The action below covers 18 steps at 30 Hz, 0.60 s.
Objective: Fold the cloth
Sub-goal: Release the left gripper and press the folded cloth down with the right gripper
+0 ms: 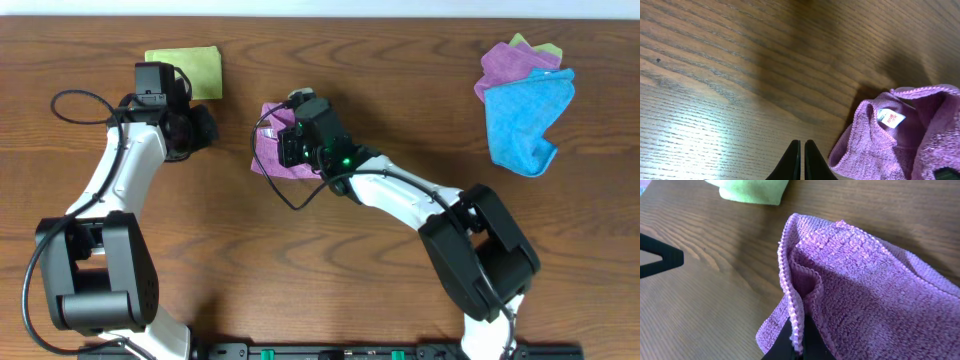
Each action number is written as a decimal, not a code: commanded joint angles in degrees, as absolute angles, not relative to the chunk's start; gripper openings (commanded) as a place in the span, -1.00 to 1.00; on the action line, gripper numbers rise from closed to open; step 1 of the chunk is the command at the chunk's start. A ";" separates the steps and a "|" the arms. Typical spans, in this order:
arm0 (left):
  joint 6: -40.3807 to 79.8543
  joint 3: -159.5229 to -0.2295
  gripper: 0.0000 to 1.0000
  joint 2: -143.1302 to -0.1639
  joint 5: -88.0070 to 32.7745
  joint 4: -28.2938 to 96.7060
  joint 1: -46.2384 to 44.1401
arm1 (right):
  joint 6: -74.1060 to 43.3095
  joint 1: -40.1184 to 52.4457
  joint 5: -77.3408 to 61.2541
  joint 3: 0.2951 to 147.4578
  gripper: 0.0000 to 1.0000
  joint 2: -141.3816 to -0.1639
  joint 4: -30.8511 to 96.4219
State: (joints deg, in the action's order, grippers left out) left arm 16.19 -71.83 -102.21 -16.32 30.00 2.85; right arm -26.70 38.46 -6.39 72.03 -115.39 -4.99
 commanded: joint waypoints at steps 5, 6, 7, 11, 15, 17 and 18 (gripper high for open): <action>14.94 -72.60 -0.88 -100.73 -16.56 30.20 3.09 | -26.06 40.34 -5.37 73.36 -0.93 -118.21 -5.04; 14.94 -72.60 -0.88 -100.73 -16.56 30.20 3.09 | -26.04 40.49 -5.39 73.36 -0.86 -118.30 -5.08; 14.94 -72.60 -0.88 -100.73 -16.56 30.20 3.09 | -26.04 40.66 -5.37 73.36 -0.77 -118.30 -5.15; 14.94 -72.60 -0.88 -100.73 -16.56 30.17 3.09 | -26.02 41.95 -6.17 73.41 -0.67 -118.30 -6.31; 14.96 -72.60 -0.88 -100.71 -16.53 30.17 3.11 | -26.06 43.51 -9.69 73.47 -0.60 -118.30 -6.63; 14.96 -72.60 -0.88 -100.71 -16.53 30.15 3.11 | -26.06 44.31 -11.03 73.45 -0.58 -118.30 -6.61; 14.96 -72.60 -0.88 -100.71 -16.53 30.15 3.11 | -26.06 44.77 -11.07 73.45 -0.58 -118.30 -6.55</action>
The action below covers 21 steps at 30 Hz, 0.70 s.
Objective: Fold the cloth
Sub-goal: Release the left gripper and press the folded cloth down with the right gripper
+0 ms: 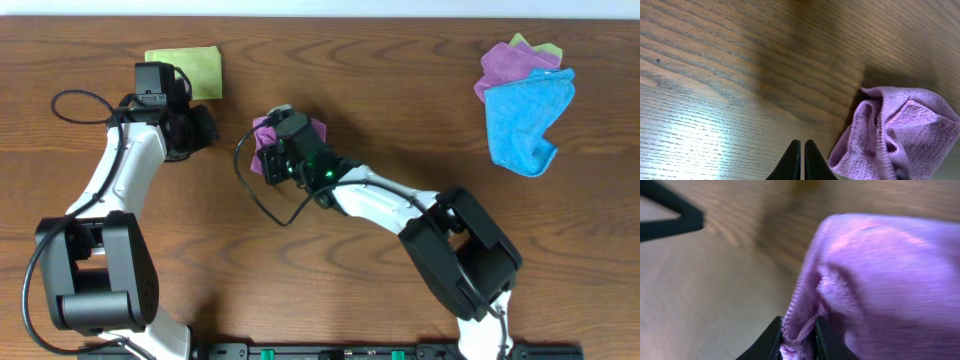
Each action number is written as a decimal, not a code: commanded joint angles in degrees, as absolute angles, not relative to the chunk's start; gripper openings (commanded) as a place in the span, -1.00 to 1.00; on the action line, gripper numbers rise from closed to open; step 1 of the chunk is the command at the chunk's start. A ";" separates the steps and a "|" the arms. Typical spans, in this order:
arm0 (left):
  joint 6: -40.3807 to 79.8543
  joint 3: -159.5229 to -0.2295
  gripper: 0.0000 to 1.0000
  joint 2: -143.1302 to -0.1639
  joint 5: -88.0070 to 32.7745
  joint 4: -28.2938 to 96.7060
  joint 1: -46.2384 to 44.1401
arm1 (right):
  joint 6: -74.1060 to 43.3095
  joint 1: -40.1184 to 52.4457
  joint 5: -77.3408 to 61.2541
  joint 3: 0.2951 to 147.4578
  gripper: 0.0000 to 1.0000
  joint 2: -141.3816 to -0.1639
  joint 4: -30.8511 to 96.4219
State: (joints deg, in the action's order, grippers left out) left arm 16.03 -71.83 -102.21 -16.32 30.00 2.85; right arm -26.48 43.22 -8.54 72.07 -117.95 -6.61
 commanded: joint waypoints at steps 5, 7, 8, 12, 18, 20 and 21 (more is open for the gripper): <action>14.96 -72.60 -0.88 -100.71 -16.51 30.04 3.16 | -26.09 47.18 -11.55 73.49 -0.55 -118.30 -6.59; 14.98 -72.60 -0.88 -100.68 -16.53 29.98 3.38 | -26.06 47.75 -12.10 73.49 -0.54 -118.30 -6.61; 14.98 -72.60 -0.88 -100.68 -16.53 29.98 3.57 | -26.09 47.99 -12.32 73.49 -0.53 -118.30 -6.61; 14.98 -72.60 -0.88 -100.68 -16.58 30.02 4.67 | -26.09 48.18 -12.29 73.49 -0.51 -118.28 -6.59; 14.96 -72.62 -0.87 -99.07 -16.56 29.91 6.37 | -26.02 46.44 -9.26 73.52 -0.16 -116.01 -6.37; 14.98 -72.60 -0.78 -97.95 -16.58 29.74 6.83 | -25.34 45.52 -8.80 73.52 -0.05 -115.00 -6.31; 14.96 -72.60 -0.72 -97.25 -16.56 29.63 7.14 | -25.12 44.99 -8.80 73.49 -0.03 -114.56 -6.15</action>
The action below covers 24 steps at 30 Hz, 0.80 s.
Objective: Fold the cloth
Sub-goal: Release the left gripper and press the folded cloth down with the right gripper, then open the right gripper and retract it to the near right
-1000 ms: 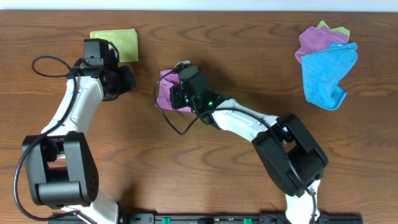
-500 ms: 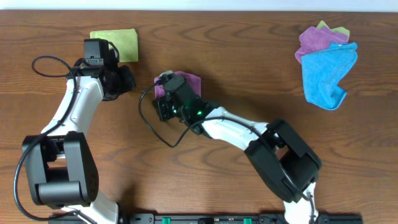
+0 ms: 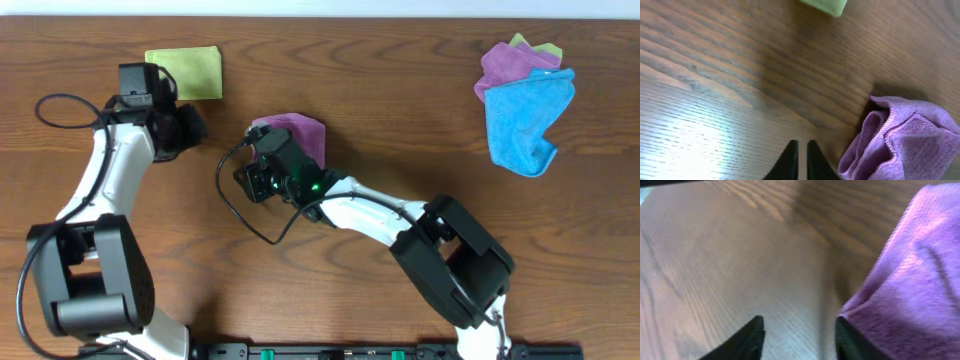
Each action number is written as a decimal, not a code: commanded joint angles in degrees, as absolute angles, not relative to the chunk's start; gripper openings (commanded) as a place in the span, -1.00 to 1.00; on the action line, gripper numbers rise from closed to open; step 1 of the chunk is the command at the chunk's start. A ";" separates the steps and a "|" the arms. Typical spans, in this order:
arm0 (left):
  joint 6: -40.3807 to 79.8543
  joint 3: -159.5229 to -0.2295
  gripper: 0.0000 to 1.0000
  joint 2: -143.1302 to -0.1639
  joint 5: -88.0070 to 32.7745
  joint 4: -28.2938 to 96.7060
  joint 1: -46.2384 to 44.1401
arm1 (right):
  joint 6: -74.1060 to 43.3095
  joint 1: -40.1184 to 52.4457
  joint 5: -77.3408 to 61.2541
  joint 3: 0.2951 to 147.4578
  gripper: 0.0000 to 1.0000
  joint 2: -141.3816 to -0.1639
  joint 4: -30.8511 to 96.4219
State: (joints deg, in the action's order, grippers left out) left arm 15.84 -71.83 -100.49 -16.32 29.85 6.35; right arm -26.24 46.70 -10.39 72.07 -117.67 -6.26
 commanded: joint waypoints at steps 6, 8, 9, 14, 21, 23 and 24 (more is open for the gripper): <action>14.98 -72.60 -0.31 -94.15 -16.62 29.82 8.25 | -22.57 42.54 -8.75 73.52 0.94 -110.85 -1.04; 14.98 -72.60 0.03 -93.36 -16.75 29.95 8.29 | -22.63 41.58 -8.82 73.52 0.98 -108.68 0.86; 14.98 -72.60 0.22 -93.14 -17.12 30.04 8.29 | -22.63 41.19 -8.80 73.52 0.99 -107.59 1.69; 16.64 -72.60 0.90 -92.64 -20.25 31.53 8.34 | -22.61 38.37 -7.79 73.49 0.99 -99.94 8.03; 17.50 -72.60 0.91 -92.64 -25.82 34.48 8.34 | -16.91 32.62 -6.15 73.06 0.99 -86.65 29.93; 17.85 -72.60 0.91 -92.62 -27.09 35.42 8.34 | -14.59 31.35 -4.62 71.79 0.99 -82.81 35.42; 18.26 -72.58 0.91 -92.64 -27.09 36.10 8.34 | -14.28 30.83 -3.33 70.54 0.98 -80.62 37.30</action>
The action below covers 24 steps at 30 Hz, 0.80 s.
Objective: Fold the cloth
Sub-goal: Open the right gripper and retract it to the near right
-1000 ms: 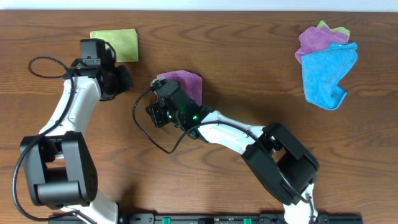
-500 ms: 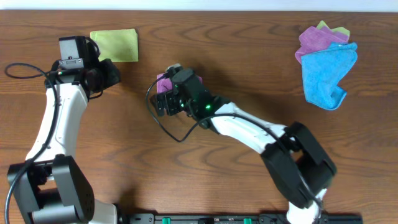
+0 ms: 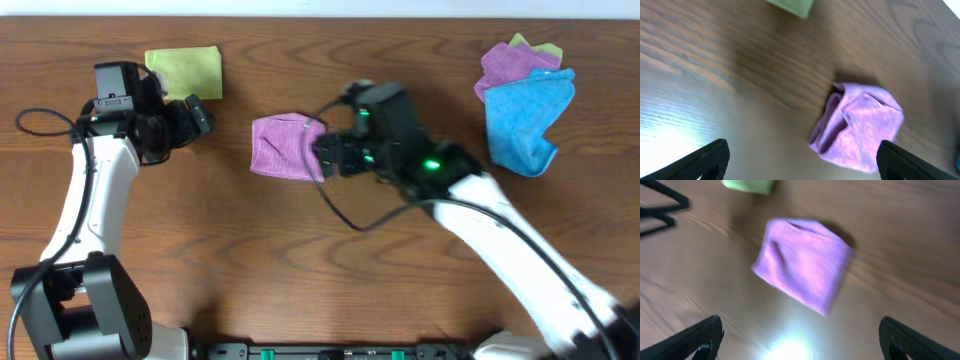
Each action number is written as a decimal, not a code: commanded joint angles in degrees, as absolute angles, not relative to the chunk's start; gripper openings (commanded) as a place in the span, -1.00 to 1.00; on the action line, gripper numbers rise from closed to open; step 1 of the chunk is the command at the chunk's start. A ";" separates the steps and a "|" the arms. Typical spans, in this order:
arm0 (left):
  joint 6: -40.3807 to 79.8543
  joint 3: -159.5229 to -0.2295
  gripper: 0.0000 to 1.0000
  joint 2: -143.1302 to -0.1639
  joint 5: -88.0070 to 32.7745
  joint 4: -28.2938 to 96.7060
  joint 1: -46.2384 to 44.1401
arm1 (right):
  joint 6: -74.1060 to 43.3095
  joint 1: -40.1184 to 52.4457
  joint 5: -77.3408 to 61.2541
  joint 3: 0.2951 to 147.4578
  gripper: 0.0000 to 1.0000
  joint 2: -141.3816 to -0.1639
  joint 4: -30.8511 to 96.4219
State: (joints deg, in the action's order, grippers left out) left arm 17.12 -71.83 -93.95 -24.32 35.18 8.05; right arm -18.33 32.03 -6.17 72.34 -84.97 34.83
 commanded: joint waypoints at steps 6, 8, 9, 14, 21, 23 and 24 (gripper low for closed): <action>18.72 -71.96 0.91 -92.68 -28.51 37.47 8.23 | -15.70 28.23 -1.43 57.39 0.98 -65.28 38.09; 20.47 -71.35 0.91 -92.68 -28.67 37.01 8.21 | -17.43 27.44 -1.28 51.53 0.98 -59.24 37.50; 20.91 -70.94 0.91 -92.68 -29.23 36.77 8.19 | -18.76 27.05 -1.26 48.34 0.98 -55.75 37.41; 24.43 -66.74 0.91 -92.77 -32.73 32.99 7.86 | -26.85 26.30 -0.34 36.16 0.99 -40.66 37.50; 29.34 -59.57 0.90 -92.90 -37.56 26.00 7.27 | -34.96 26.33 -0.38 25.76 0.98 -21.58 40.36; 30.55 -58.72 0.91 -92.90 -37.63 24.91 6.74 | -35.18 26.33 -0.23 24.49 0.98 -17.93 40.38; 31.38 -58.26 0.90 -92.90 -37.63 24.12 6.31 | -35.16 26.33 -0.10 24.29 0.98 -16.86 40.47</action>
State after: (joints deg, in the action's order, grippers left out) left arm 28.49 -59.20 -93.82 -35.83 25.26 7.16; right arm -32.40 26.79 -1.21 25.21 -19.66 40.56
